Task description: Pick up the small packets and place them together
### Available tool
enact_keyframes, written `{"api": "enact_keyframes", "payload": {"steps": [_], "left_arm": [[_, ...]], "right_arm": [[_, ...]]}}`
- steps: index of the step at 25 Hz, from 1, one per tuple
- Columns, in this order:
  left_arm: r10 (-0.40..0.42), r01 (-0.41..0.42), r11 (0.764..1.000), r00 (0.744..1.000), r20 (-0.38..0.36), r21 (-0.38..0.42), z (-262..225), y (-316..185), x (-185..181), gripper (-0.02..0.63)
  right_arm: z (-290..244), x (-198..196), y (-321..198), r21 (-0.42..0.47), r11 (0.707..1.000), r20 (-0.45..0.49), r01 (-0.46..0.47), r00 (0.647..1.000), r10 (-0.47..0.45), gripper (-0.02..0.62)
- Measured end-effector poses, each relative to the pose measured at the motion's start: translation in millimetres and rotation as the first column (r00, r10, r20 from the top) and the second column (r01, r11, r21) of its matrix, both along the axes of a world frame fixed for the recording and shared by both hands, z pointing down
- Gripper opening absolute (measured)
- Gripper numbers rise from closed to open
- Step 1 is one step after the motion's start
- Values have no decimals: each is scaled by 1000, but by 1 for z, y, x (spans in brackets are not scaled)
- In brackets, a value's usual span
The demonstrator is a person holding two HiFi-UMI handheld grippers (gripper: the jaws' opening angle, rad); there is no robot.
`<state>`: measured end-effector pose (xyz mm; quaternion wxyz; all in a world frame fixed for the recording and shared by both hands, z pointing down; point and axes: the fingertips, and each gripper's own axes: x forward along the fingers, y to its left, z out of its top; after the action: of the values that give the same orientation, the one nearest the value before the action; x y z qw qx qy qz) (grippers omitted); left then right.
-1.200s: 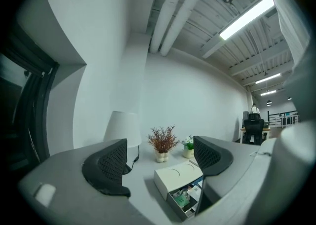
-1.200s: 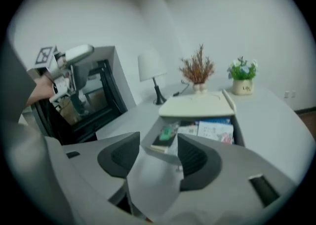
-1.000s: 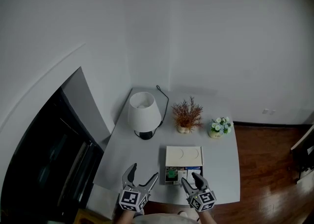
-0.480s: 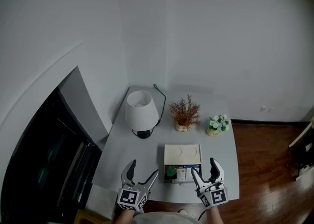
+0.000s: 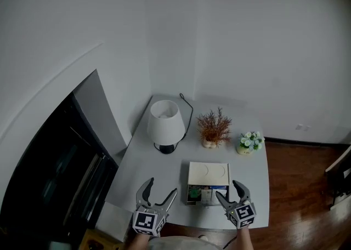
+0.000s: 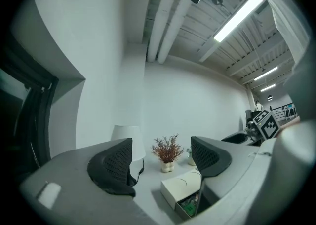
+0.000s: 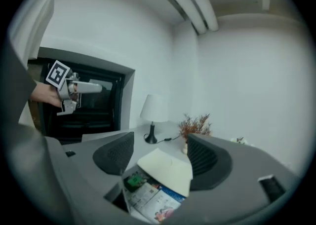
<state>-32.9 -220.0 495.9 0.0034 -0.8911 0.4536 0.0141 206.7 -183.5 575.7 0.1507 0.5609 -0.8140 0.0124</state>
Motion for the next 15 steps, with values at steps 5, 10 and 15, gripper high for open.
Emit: {"api": "enact_keyframes", "payload": {"steps": [5,10,15], "left_arm": [[-29,28,999,1000,-11,-35,10,2,-12,374],[-48,47,998,999,-7,-49,14,9,-16,374],[-72,72,996,997,2,-50,16,12,-22,374]], "right_arm": [[100,-2,-21,-362,916,-194,172,947,-255,331],[187,9,-16,-623,760,-347,184,806,-479,331],[239,24,-4,-746,658,-378,103,748,-545,331]]}}
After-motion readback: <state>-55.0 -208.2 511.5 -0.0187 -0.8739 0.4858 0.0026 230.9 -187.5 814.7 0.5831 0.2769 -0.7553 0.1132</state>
